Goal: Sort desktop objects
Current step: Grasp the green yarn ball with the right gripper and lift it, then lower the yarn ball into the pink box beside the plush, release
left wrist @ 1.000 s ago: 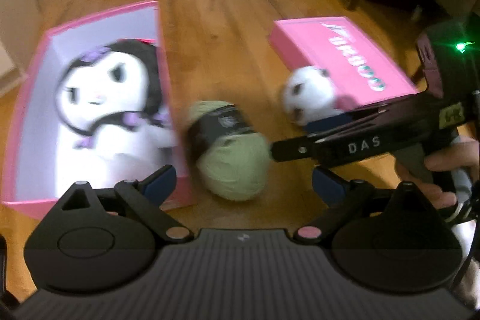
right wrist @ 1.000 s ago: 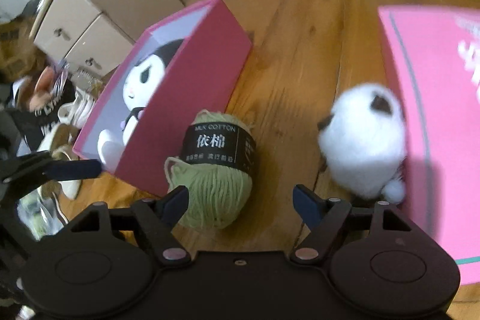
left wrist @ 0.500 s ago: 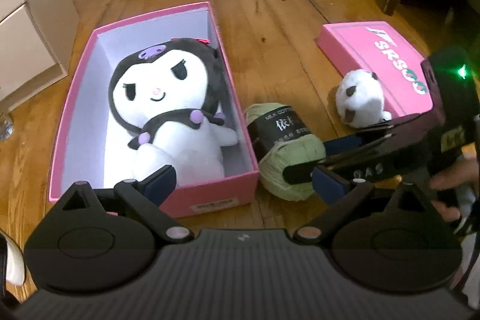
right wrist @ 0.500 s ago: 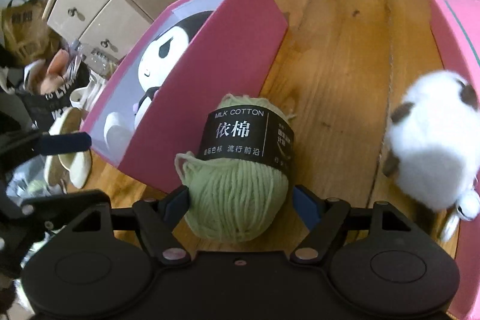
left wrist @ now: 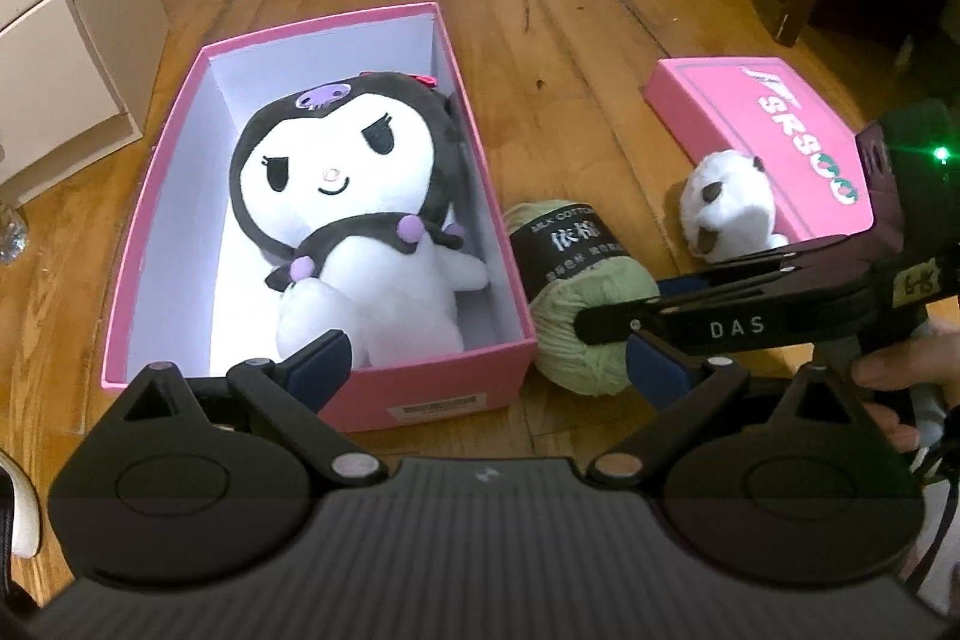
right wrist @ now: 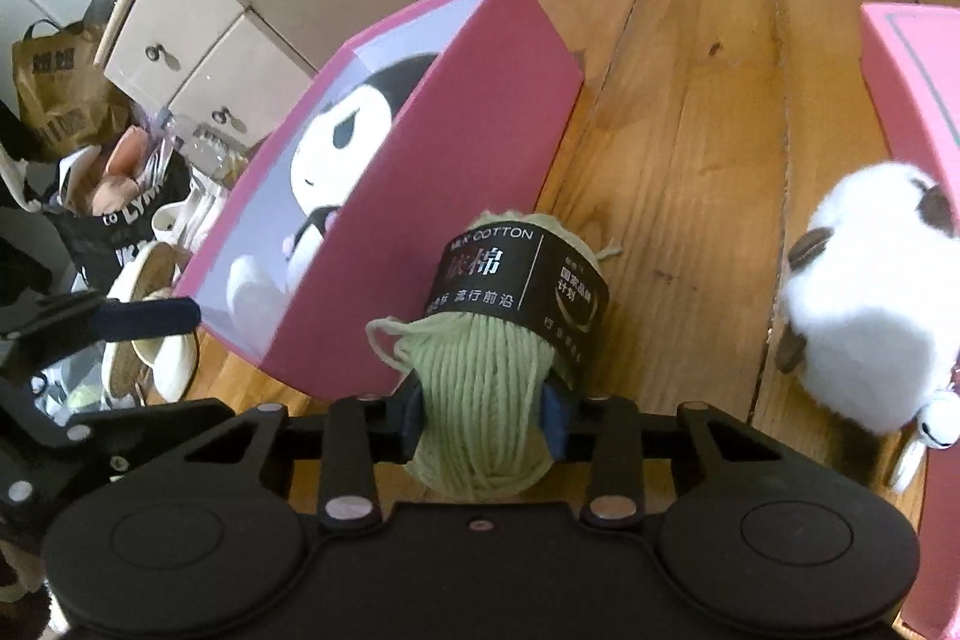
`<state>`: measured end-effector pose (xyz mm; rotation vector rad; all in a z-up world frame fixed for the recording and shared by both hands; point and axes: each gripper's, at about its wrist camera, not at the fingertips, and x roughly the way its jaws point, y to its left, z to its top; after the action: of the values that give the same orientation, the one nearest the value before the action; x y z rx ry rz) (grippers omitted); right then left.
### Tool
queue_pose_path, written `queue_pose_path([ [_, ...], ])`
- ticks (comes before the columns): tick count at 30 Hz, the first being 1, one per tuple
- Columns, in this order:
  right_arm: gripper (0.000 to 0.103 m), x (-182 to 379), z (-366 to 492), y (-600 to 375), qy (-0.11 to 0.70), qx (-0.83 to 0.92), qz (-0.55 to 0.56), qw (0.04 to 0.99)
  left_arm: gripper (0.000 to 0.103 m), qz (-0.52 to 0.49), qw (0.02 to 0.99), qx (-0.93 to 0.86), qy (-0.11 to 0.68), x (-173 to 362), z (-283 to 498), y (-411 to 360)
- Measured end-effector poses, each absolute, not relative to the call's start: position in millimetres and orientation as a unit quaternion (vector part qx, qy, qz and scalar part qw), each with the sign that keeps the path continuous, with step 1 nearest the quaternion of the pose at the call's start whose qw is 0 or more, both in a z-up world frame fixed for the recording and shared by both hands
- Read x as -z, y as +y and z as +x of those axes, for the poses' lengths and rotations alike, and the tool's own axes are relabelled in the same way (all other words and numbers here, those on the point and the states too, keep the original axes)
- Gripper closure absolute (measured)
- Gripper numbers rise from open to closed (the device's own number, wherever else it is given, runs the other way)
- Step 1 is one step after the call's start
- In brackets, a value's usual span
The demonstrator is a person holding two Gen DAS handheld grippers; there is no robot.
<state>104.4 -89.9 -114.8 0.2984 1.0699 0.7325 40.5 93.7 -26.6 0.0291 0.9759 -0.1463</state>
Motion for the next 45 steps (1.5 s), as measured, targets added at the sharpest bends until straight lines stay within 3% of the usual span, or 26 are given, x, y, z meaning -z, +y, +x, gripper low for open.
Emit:
queue_pose_path([
  [14,0.06,65,96,-117,0.433,-0.348,0.195,0.809,0.004,-0.016,0.887,0.074,0.455,16,39,114],
  [23,0.06,31,109,-71,0.421,-0.424,0.198,0.777,0.004,-0.01,0.894,0.076,0.441,7,28,137],
  [31,0.06,38,129,-2,0.445,-0.484,0.191,0.729,0.004,-0.021,0.89,0.01,0.456,17,29,176],
  [35,0.06,52,133,27,0.465,-0.491,0.184,0.713,0.004,0.029,0.9,0.0,0.435,21,24,181],
  [45,0.058,59,132,63,0.48,-0.464,0.154,0.728,0.004,0.025,0.905,0.031,0.424,32,23,199],
])
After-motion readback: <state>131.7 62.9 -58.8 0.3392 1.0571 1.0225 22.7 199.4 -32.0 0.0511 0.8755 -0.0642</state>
